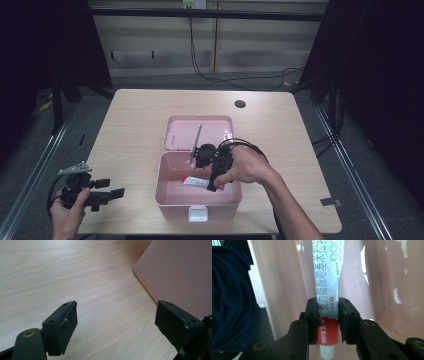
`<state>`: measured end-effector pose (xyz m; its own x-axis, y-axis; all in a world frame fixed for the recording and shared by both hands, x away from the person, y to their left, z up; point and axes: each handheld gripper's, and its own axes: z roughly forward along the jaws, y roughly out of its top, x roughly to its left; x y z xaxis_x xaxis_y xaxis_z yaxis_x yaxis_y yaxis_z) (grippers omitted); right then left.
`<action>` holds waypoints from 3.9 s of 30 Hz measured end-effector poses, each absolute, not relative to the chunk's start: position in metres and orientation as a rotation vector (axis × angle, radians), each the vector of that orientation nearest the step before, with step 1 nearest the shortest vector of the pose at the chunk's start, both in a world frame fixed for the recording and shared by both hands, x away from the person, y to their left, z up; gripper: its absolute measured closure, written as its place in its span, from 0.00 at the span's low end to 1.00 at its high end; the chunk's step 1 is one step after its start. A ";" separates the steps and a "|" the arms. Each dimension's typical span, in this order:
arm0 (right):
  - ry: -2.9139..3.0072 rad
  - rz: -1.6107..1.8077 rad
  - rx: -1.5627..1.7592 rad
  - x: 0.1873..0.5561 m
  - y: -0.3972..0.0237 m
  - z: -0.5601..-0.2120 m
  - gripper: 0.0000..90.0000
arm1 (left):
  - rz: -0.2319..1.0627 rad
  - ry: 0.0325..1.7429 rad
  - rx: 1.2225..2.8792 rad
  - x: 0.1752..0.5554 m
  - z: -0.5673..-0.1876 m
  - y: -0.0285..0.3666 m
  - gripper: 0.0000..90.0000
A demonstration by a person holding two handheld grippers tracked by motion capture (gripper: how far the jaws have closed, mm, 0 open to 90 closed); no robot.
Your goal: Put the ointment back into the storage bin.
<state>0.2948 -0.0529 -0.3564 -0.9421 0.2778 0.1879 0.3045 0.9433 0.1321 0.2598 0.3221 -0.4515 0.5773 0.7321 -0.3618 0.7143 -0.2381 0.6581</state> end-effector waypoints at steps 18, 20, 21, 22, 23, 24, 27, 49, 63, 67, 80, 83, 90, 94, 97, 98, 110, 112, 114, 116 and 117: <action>-2.895 -0.186 -0.371 0.293 -0.032 -0.381 0.79 | 0.027 1.157 1.979 0.260 -0.452 0.322 0.20; -2.887 -0.199 -0.381 0.293 -0.031 -0.383 0.79 | 0.028 1.156 1.980 0.260 -0.452 0.322 0.20; -2.887 -0.189 -0.366 0.294 -0.030 -0.385 0.79 | 0.028 1.156 1.981 0.260 -0.452 0.322 0.20; -2.887 -0.189 -0.366 0.294 -0.030 -0.385 0.79 | 0.028 1.156 1.981 0.260 -0.452 0.322 0.20; -2.884 -0.181 -0.372 0.293 -0.030 -0.386 0.79 | 0.027 1.156 1.981 0.260 -0.452 0.322 0.20; -2.877 -0.166 -0.352 0.293 -0.027 -0.390 0.79 | 0.027 1.157 1.981 0.260 -0.452 0.322 0.20; -2.881 -0.169 -0.340 0.294 -0.025 -0.394 0.79 | 0.027 1.158 1.981 0.260 -0.452 0.322 0.20; -2.843 -0.116 -0.272 0.293 -0.016 -0.420 0.79 | 0.025 1.159 1.984 0.260 -0.452 0.322 0.20; -2.827 -0.098 -0.252 0.293 -0.008 -0.432 0.79 | 0.025 1.159 1.984 0.260 -0.452 0.322 0.20; -2.827 -0.085 -0.263 0.294 -0.008 -0.433 0.79 | 0.025 1.166 1.991 0.260 -0.453 0.321 0.20; -2.813 -0.060 -0.247 0.292 -0.007 -0.440 0.78 | 0.029 1.166 1.993 0.260 -0.452 0.321 0.20; -2.803 -0.062 -0.241 0.292 -0.008 -0.441 0.78 | 0.033 1.164 1.996 0.260 -0.452 0.321 0.20; -2.791 -0.077 -0.255 0.292 -0.008 -0.439 0.77 | 0.028 1.167 1.992 0.260 -0.452 0.321 0.20; -2.797 -0.088 -0.260 0.292 -0.009 -0.438 0.76 | 0.033 1.161 1.998 0.261 -0.452 0.322 0.20; -2.791 -0.087 -0.292 0.292 -0.012 -0.436 0.74 | 0.029 1.164 1.994 0.261 -0.452 0.322 0.20; -2.789 -0.068 -0.298 0.291 -0.012 -0.434 0.73 | 0.029 1.164 1.994 0.261 -0.452 0.322 0.20; -2.799 -0.113 -0.404 0.292 -0.027 -0.422 0.67 | 0.026 1.169 1.989 0.260 -0.453 0.321 0.20; -2.805 -0.128 -0.412 0.293 -0.030 -0.419 0.67 | 0.025 1.168 1.989 0.261 -0.453 0.321 0.20; -2.803 -0.151 -0.421 0.293 -0.032 -0.417 0.67 | 0.027 1.167 1.990 0.261 -0.453 0.321 0.20; -2.815 -0.152 -0.425 0.293 -0.033 -0.414 0.67 | 0.027 1.168 1.989 0.261 -0.453 0.321 0.20; -2.820 -0.155 -0.426 0.293 -0.034 -0.413 0.67 | 0.025 1.168 1.988 0.261 -0.453 0.321 0.20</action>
<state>0.2931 -0.0343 -0.4132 -0.9158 0.2735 0.2942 0.3041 0.9506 0.0629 0.2605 0.3211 -0.4526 0.5710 0.7376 -0.3603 0.7218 -0.2420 0.6484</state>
